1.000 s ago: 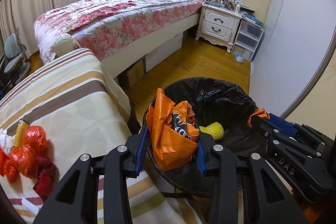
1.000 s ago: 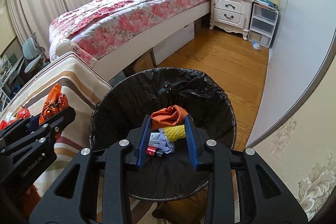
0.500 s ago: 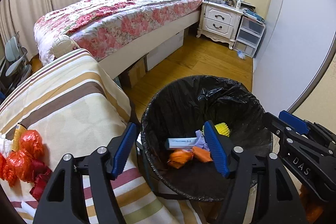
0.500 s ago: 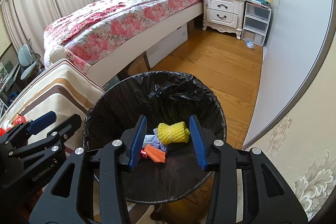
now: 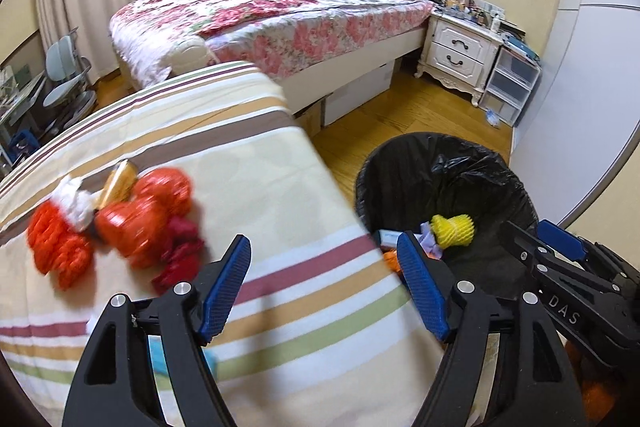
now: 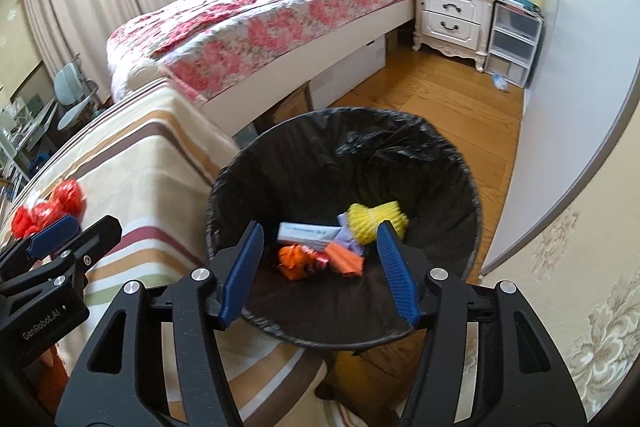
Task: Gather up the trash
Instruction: 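Move both tools back to the bed, left tool toward the blue-white tube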
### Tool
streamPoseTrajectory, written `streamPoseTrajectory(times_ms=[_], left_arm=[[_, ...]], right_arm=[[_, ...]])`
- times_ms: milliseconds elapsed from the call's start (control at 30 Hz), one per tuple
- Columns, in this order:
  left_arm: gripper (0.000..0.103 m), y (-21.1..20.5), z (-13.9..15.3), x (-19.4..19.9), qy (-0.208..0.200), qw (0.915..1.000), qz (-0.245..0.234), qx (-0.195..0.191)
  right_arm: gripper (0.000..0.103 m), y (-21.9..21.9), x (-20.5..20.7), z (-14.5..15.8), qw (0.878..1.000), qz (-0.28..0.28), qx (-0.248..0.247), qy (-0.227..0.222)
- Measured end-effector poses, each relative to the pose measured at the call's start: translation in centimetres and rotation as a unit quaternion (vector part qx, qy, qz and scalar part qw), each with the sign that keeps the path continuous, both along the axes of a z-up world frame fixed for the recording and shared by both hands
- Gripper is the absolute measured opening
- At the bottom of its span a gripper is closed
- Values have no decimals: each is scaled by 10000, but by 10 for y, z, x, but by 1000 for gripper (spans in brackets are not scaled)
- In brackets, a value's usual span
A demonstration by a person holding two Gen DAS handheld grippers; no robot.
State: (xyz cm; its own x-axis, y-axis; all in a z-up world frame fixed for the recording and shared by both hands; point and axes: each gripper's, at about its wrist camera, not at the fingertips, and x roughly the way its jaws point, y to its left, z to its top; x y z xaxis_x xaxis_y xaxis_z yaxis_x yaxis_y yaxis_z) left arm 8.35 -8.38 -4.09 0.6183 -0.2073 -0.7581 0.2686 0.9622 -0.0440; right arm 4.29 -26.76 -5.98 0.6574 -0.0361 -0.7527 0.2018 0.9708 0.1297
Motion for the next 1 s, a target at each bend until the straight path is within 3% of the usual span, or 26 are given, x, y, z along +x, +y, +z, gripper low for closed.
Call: streamPoseTrajectory(times_ms=[367, 467, 1000], left_arm=[[73, 52, -14, -19, 145, 9984, 516, 192], [73, 57, -21, -20, 297, 9983, 444, 253], [73, 112, -22, -39, 225, 9971, 680, 252]], right_arm=[[59, 64, -2, 1, 9979, 648, 34, 47], [65, 77, -5, 1, 9970, 770, 31, 68], [65, 107, -19, 3, 9941, 1081, 59, 85]])
